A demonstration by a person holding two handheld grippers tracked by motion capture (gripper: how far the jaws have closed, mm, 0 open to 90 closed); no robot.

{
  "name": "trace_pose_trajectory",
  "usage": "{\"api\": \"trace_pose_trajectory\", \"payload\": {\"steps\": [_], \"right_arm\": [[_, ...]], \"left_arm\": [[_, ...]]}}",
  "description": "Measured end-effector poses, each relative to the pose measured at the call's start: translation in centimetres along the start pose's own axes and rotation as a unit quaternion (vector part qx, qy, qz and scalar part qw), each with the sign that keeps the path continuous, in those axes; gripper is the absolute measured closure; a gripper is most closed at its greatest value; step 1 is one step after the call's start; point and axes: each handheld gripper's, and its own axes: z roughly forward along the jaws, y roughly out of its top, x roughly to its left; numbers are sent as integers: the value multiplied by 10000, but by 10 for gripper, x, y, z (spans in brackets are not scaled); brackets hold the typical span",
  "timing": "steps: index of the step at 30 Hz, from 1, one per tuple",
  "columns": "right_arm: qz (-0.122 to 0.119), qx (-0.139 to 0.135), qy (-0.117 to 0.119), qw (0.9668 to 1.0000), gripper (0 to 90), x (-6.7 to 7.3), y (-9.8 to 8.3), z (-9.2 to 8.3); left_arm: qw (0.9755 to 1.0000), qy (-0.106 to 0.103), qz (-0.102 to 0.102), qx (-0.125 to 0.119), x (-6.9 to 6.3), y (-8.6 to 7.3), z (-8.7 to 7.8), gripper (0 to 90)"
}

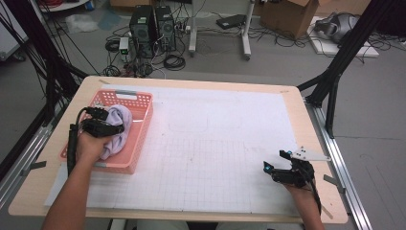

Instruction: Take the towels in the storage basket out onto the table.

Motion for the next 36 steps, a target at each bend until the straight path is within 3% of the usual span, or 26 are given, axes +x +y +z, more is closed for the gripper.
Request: {"api": "trace_pose_trajectory", "payload": {"steps": [3,4,5,6,7,8,11,14,15,16,17,18,19,21,22,23,25,26,28,29,30,31,33,34,35,36], "right_arm": [[19,-33,-25,10000,160,-1,0,-2],[54,-19,-19,10000,160,-1,-1,-2],[44,-32,-26,10000,161,-1,-1,-2],[50,-31,-30,10000,161,-1,-1,-2],[51,-24,-30,10000,161,-1,-1,-2],[46,-27,-34,10000,160,-1,-1,-2],[64,-27,-35,10000,161,0,-1,-3],[37,-29,-27,10000,161,1,0,-3],[32,-34,-24,10000,161,1,0,-3],[24,-40,-24,10000,161,1,0,-3],[29,-42,-22,10000,161,1,0,-3],[33,-43,-26,10000,161,1,0,-3],[34,-46,-27,10000,161,2,0,-2],[47,-35,-15,10000,161,2,0,-2],[42,-37,-17,10000,161,3,0,-2],[26,-32,-26,10000,161,3,0,-2],[38,-23,-29,10000,160,3,0,-2],[47,-29,-28,10000,161,3,0,-2],[47,-22,-32,10000,161,3,0,-3],[47,-25,-34,10000,160,2,-1,-3],[54,-39,-36,10000,161,2,-1,-2],[57,-32,-38,10000,160,3,-1,-2],[35,-20,-40,10000,161,3,0,-2],[59,-17,-25,10000,160,4,0,-2],[59,-17,-25,10000,160,4,0,-2],[17,-19,-33,10000,161,4,0,-1]], "left_arm": [[9986,-178,-259,-421,5,0,-9,508],[9986,-178,-259,-421,5,0,-9,508],[9973,-234,-346,-596,7,0,-13,508],[9943,-342,-461,-901,9,-1,-19,508],[9943,-342,-461,-901,9,-1,-19,508],[9924,-364,-468,-1083,10,-1,-24,508],[9840,-414,-501,-1657,15,-2,-42,508],[9770,-476,-441,-2032,17,-5,-52,507],[9770,-476,-441,-2032,17,-5,-52,506],[9706,-551,-429,-2302,18,-8,-60,505],[9673,-560,-429,-2437,19,-8,-63,506],[9673,-560,-429,-2437,19,-8,-63,506],[9606,-627,-475,-2666,20,-10,-70,506],[9553,-678,-453,-2842,22,-11,-74,506],[9553,-678,-453,-2842,22,-11,-74,505],[9553,-612,-209,-2883,23,-12,-77,506],[9555,-590,-105,-2887,23,-13,-78,505],[9546,-632,-91,-2910,24,-14,-78,505],[9493,-751,-76,-3052,26,-17,-80,504],[9493,-751,-76,-3052,26,-17,-80,504],[9472,-814,-71,-3100,27,-18,-82,504],[9408,-949,-43,-3253,27,-19,-85,504],[9348,-1103,-14,-3377,27,-19,-89,504],[9300,-1208,-23,-3470,27,-18,-91,504],[9300,-1208,-23,-3470,27,-18,-91,504],[9209,-1403,-46,-3637,26,-16,-96,503]]}}
